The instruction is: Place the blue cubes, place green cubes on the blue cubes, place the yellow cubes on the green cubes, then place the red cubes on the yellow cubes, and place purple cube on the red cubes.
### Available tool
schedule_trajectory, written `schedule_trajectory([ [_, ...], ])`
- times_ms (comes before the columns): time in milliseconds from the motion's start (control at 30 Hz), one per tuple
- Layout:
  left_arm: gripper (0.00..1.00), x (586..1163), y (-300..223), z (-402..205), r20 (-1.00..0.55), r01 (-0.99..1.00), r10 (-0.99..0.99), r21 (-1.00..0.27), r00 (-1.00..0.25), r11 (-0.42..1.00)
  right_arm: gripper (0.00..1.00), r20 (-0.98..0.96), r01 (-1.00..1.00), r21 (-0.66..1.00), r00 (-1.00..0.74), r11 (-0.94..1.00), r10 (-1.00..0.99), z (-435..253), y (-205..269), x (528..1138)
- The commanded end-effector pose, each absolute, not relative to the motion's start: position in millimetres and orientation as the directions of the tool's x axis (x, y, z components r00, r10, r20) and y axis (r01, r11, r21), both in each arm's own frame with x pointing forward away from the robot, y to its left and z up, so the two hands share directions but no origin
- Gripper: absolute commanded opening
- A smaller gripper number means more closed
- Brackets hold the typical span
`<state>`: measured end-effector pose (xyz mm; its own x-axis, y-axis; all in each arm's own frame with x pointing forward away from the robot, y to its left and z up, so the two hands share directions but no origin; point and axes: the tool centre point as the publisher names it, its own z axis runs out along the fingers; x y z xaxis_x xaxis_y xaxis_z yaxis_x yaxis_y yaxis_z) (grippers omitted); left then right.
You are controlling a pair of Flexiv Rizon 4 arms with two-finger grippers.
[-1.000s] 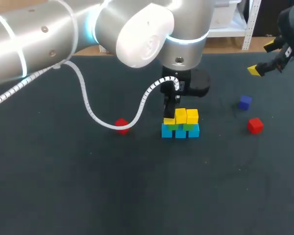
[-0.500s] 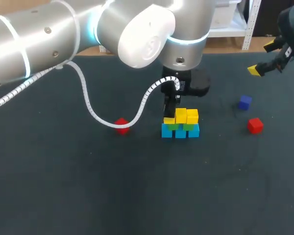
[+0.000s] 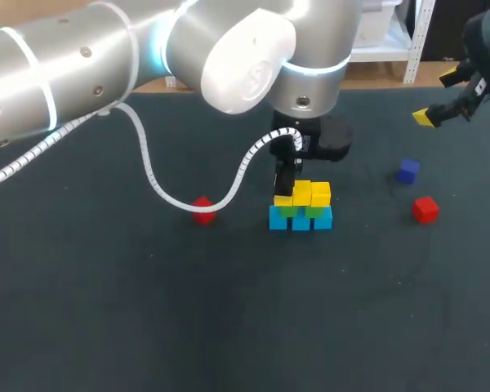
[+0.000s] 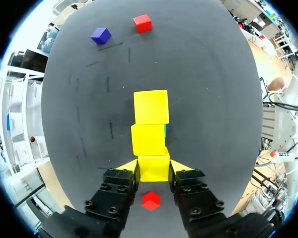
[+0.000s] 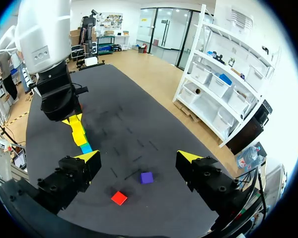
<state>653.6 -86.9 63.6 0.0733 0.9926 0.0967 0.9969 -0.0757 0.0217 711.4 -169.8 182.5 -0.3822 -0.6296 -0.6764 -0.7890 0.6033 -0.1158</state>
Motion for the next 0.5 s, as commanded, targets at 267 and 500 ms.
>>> schedule_trajectory([
  [267, 0.02, 656.2, -90.5, 61.4, 0.110, 0.997, 0.991, 0.019, 0.071, -0.073, 1.00, -0.677, -0.789, -0.116, -0.382, 0.603, -0.629, 182.5, -170.3, 711.0],
  [500, 0.48, 655.9, -89.4, 60.9, 0.114, 0.998, 0.991, 0.016, 0.066, -0.068, 1.00, -0.677, -0.789, -0.116, -0.382, 0.603, -0.629, 182.5, -170.3, 711.0],
])
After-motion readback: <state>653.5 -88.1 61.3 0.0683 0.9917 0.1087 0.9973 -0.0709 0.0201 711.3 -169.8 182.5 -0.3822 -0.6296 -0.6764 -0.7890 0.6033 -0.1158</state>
